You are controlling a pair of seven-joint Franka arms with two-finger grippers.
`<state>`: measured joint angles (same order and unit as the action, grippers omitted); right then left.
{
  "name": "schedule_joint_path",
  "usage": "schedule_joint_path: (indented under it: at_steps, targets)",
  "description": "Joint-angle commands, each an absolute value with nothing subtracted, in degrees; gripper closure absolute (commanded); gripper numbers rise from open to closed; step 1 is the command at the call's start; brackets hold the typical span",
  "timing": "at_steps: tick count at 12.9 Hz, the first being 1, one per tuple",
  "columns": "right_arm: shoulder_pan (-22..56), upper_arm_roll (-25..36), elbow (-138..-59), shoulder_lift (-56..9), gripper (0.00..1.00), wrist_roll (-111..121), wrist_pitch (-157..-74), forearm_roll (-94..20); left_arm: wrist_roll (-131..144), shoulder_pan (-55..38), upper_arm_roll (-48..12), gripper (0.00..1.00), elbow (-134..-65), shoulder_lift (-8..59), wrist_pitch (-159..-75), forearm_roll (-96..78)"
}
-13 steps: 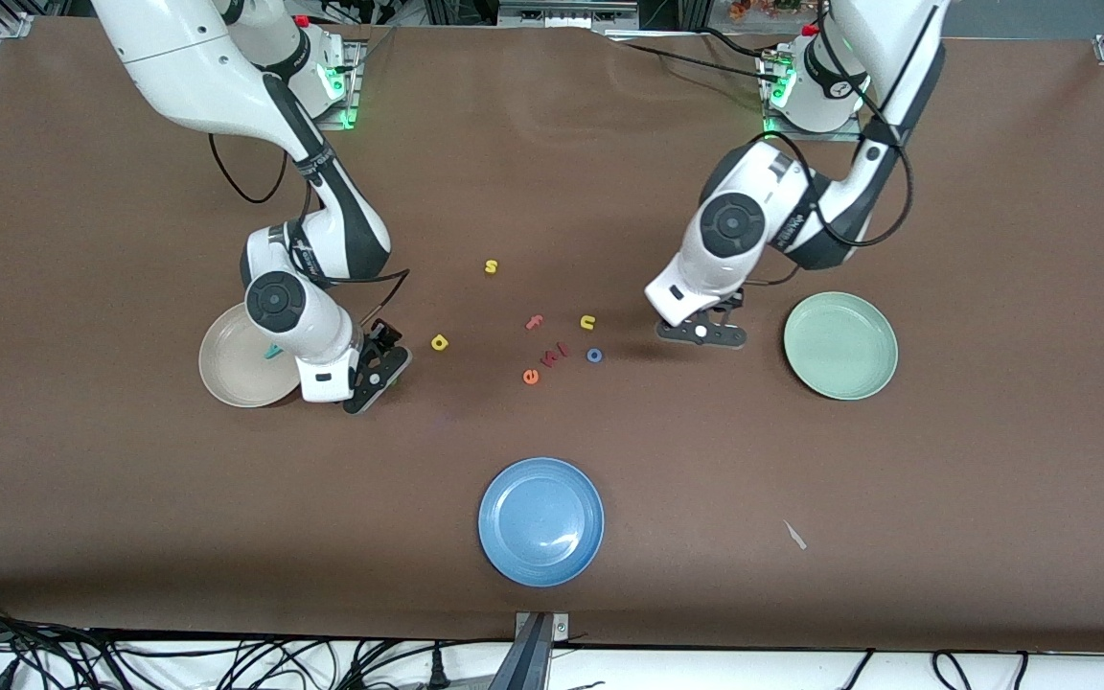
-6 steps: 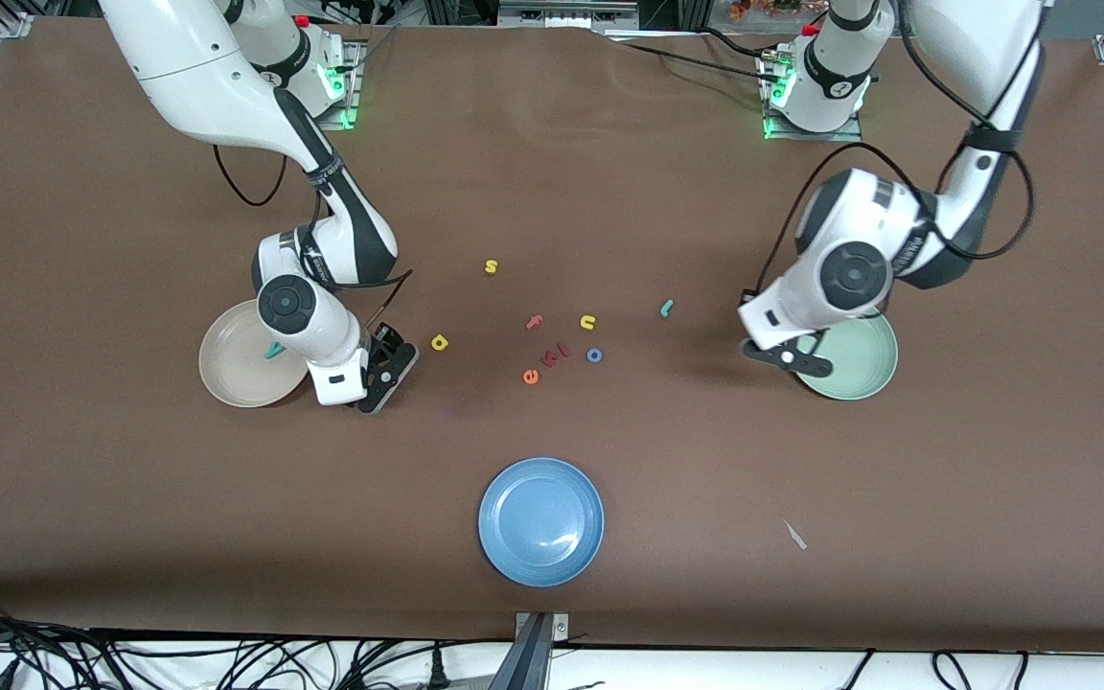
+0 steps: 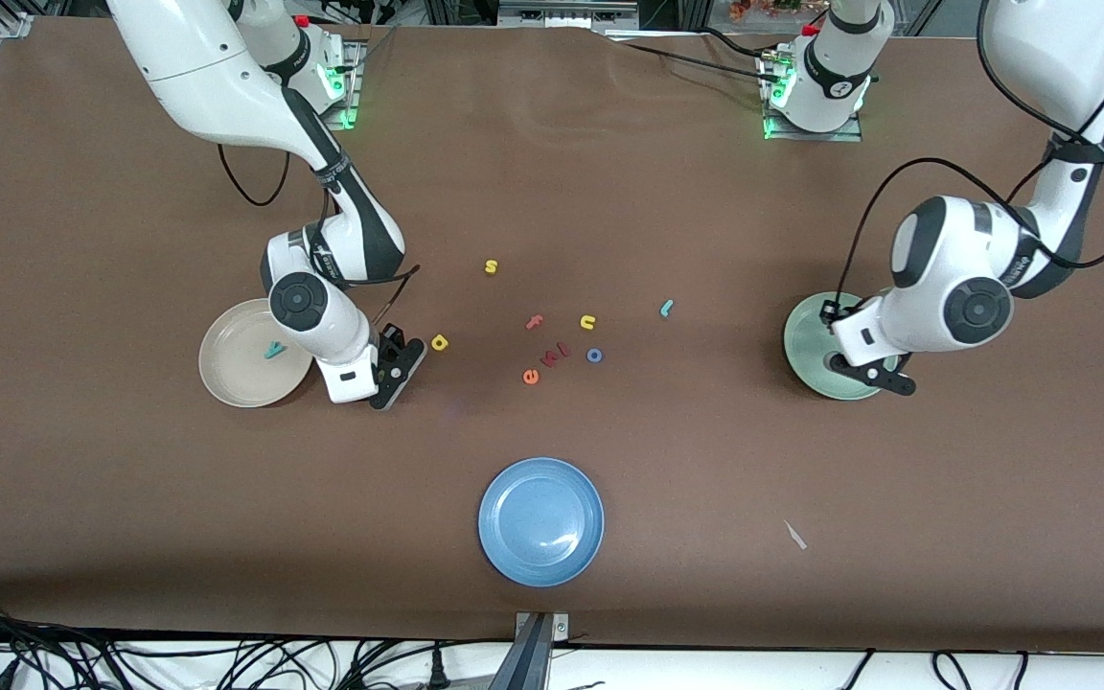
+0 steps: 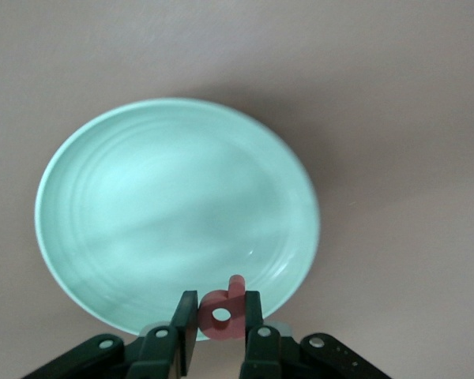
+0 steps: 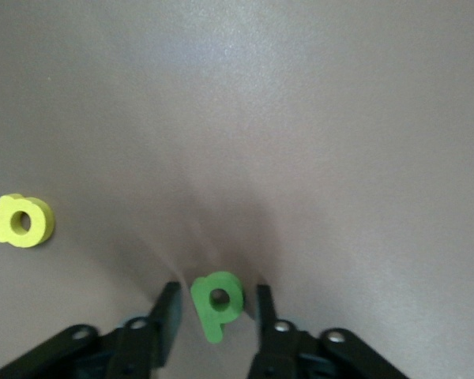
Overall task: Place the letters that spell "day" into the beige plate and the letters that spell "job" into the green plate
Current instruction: 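Carry the pink d onto the green plate while the right gripper grasps the green p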
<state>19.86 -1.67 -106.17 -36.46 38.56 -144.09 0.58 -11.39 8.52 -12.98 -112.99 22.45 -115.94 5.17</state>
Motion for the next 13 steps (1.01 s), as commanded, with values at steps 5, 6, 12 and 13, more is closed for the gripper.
schedule_joint_path:
  at_steps: [5,6,12,13]
  targets:
    - [19.78,-1.67,-104.16,-37.09,0.87,39.64,-143.45,1.32,-12.66,11.86,-13.8,0.89,-119.61,26.54,-127.34,7.03]
    - [19.34,-1.58,-102.67,-37.0,0.91,39.55,-140.57,1.14,-12.57,11.87,-13.8,0.89,-120.92,26.54,-128.66,7.03]
    - [12.4,0.17,-95.89,-35.17,1.0,23.85,-118.32,-2.64,-11.87,11.69,-14.06,0.0,-120.5,23.39,-124.91,6.94]
    - [12.39,0.96,-96.24,-34.2,1.0,19.99,-115.86,-2.55,-11.78,11.34,-14.67,0.0,-119.8,21.9,-122.54,6.86]
